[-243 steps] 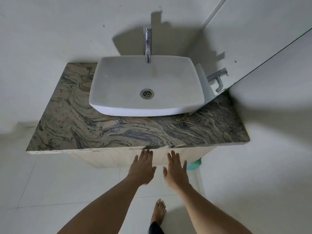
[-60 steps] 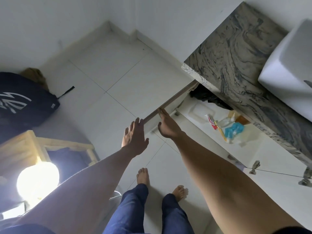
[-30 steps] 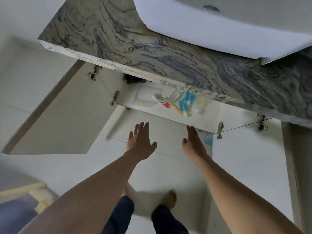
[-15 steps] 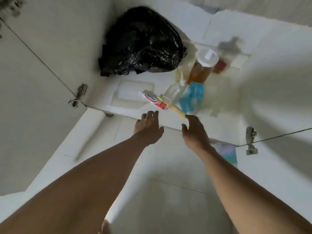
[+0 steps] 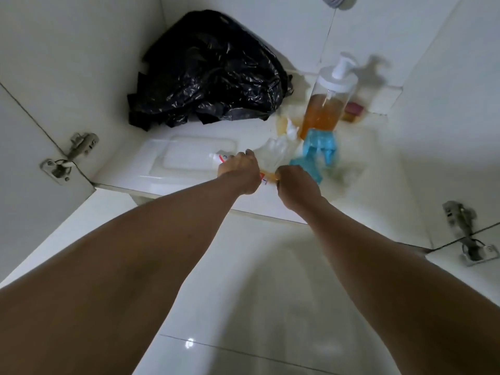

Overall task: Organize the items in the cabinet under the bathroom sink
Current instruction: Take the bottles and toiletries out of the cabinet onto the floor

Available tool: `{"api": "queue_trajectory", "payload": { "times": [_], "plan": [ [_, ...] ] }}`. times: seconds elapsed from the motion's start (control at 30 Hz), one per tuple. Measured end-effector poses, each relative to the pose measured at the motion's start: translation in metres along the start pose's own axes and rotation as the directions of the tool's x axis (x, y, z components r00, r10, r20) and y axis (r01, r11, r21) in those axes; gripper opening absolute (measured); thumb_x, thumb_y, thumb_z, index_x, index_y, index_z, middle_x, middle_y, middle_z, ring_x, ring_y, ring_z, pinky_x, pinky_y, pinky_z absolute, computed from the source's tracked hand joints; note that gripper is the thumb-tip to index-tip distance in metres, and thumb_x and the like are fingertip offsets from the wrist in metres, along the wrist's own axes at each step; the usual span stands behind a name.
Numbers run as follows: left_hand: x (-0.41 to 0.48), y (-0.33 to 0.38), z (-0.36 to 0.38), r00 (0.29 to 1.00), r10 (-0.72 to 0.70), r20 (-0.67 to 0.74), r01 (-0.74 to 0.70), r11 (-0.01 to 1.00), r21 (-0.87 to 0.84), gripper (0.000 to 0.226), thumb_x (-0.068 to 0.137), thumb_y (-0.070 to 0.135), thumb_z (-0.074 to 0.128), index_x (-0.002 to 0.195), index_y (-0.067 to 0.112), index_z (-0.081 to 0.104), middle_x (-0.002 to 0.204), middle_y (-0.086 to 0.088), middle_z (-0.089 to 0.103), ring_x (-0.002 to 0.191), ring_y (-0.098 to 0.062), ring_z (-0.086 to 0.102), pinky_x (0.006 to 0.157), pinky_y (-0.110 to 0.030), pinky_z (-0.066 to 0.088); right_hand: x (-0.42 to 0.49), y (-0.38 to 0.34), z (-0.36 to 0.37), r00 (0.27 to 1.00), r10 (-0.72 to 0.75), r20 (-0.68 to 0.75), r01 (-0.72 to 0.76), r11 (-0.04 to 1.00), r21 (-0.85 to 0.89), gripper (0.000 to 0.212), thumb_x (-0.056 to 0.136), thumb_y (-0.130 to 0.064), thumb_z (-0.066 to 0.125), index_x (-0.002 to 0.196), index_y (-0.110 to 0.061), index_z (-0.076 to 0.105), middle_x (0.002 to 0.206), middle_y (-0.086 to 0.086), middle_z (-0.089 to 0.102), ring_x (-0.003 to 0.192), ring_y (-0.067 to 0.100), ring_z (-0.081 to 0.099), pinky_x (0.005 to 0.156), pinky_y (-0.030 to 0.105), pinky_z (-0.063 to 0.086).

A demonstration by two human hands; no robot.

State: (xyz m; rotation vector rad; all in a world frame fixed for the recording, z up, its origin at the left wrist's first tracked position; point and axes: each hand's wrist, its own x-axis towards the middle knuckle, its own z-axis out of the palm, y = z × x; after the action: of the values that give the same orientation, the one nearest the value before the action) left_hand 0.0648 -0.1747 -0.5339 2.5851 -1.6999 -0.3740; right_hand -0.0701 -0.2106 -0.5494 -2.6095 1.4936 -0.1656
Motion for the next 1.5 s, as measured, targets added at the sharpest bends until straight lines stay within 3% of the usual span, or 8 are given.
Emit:
{"api": "queue_trajectory", "payload": {
  "times": [0.23,0.37,0.5,0.6,0.8,0.93,1.2,1.5],
  "plan": [
    [-0.006,0.0,0.007,0.987,-0.073,-0.145,0.071,0.997,-0.02,0.056,0.088,0.008,0.059,0.14,0.005,0.037,0.125,-0.012,0.059,0.114,-0.035,0.058,0.073,-0.037,0.042,-0.002,-0.005,-0.005,1.0,-0.022,0.014,0.021,0.997,0.071,0.026,0.098,-0.007,0.037,0.107,-0.002,0.06,0.109,0.019,0.06,0.097,0.034,0.056,0.076,0.034,0.038],
    [-0.018,-0.004,0.015,0.971,-0.008,-0.239,-0.003,0.999,-0.047,0.053,0.082,-0.005,0.06,0.129,0.009,0.04,0.119,-0.011,0.059,0.102,-0.035,0.06,0.07,-0.037,0.041,-0.008,-0.017,-0.015,0.996,-0.045,0.075,0.044,0.999,0.018,0.013,0.096,-0.009,0.035,0.094,-0.012,0.048,0.113,0.015,0.059,0.098,0.029,0.055,0.073,0.037,0.037],
    [-0.041,-0.009,0.021,0.958,-0.001,-0.286,-0.048,0.985,-0.165,0.065,0.08,-0.013,0.057,0.137,0.01,0.036,0.119,-0.013,0.055,0.103,-0.034,0.058,0.071,-0.038,0.045,-0.032,-0.029,-0.015,1.0,0.006,0.027,-0.005,0.999,-0.045,0.024,0.094,-0.004,0.037,0.109,-0.007,0.056,0.118,0.015,0.061,0.109,0.035,0.059,0.074,0.036,0.038],
    [-0.069,-0.011,0.027,0.945,-0.053,-0.323,-0.053,0.95,-0.309,0.073,0.08,-0.015,0.058,0.143,0.013,0.034,0.125,-0.013,0.047,0.1,-0.034,0.059,0.074,-0.04,0.051,-0.06,-0.041,-0.016,0.998,0.068,-0.015,-0.068,0.997,-0.024,0.023,0.093,-0.002,0.046,0.112,-0.008,0.057,0.111,0.01,0.062,0.097,0.03,0.059,0.07,0.036,0.039],
    [-0.142,-0.008,0.085,0.88,-0.249,-0.405,-0.153,0.658,-0.737,0.083,0.089,-0.012,0.05,0.158,0.02,0.016,0.151,-0.007,0.033,0.13,-0.025,0.045,0.102,-0.035,0.046,-0.128,-0.052,0.014,0.982,0.175,-0.073,-0.163,0.976,0.143,0.024,0.092,-0.008,0.061,0.114,-0.011,0.053,0.107,0.009,0.063,0.101,0.031,0.064,0.069,0.033,0.04],
    [-0.176,-0.022,0.14,0.903,-0.375,-0.208,0.013,0.509,-0.861,0.076,0.088,-0.008,0.052,0.154,0.022,0.029,0.137,-0.006,0.054,0.117,-0.025,0.057,0.094,-0.038,0.053,-0.164,-0.051,0.053,0.983,0.182,-0.008,-0.175,0.96,0.219,0.022,0.092,-0.009,0.058,0.113,-0.012,0.051,0.106,0.01,0.065,0.1,0.032,0.065,0.068,0.032,0.043],
    [-0.228,-0.055,0.225,0.939,-0.342,0.027,0.278,0.712,-0.645,0.035,0.08,-0.002,0.051,0.111,0.012,0.058,0.091,0.001,0.061,0.081,-0.022,0.059,0.063,-0.033,0.048,-0.224,-0.031,0.133,0.893,0.245,0.378,-0.343,0.914,0.219,0.025,0.09,-0.005,0.049,0.114,-0.005,0.055,0.121,0.016,0.059,0.113,0.036,0.06,0.085,0.036,0.049],
    [-0.229,-0.056,0.254,0.974,-0.211,0.08,0.22,0.8,-0.558,0.029,0.078,0.006,0.063,0.107,0.012,0.06,0.107,-0.003,0.056,0.087,-0.02,0.053,0.073,-0.029,0.045,-0.227,-0.014,0.159,0.837,0.274,0.474,-0.404,0.893,0.199,0.026,0.091,-0.005,0.05,0.117,-0.004,0.053,0.121,0.016,0.057,0.111,0.034,0.061,0.087,0.037,0.051]
  ]
}}
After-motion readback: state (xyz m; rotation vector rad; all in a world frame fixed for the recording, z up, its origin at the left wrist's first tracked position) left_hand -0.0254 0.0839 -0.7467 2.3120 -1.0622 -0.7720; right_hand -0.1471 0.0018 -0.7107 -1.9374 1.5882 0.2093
